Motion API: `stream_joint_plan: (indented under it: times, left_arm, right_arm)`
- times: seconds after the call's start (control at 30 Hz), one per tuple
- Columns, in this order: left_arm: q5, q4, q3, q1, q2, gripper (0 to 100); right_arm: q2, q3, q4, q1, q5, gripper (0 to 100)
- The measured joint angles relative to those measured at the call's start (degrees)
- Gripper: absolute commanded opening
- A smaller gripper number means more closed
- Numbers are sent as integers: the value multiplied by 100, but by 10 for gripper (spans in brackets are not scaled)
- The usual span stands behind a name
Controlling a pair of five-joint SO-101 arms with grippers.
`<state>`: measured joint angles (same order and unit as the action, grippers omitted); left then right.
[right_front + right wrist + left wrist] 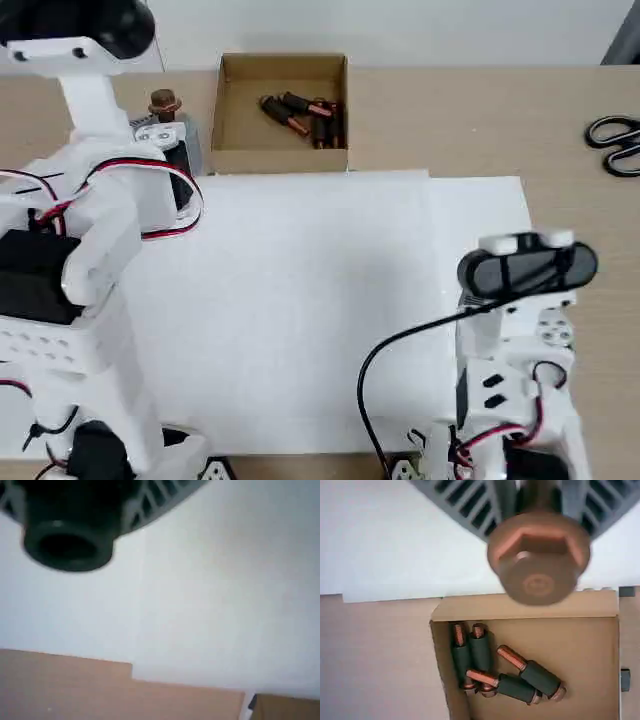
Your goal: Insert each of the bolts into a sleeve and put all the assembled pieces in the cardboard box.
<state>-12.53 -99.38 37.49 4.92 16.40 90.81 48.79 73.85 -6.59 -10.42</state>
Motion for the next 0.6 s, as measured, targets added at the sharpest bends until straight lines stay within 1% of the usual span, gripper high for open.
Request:
stream_joint_plan:
  times: [0.17,0.27,0.4,0.6]
  left_arm:
    - [484,0,0,0,44,5]
    - [677,0,0,70,343,5]
    - [756,0,-185,325,1064,5]
    - [782,0,-1143,325,2382,5]
  right_arm:
    - [677,923,-484,0,0,2]
    - [1011,1363,-765,0,0,2]
    - [1196,1785,-1029,18,0,2]
    - [1213,2119,-1081,571,53,2]
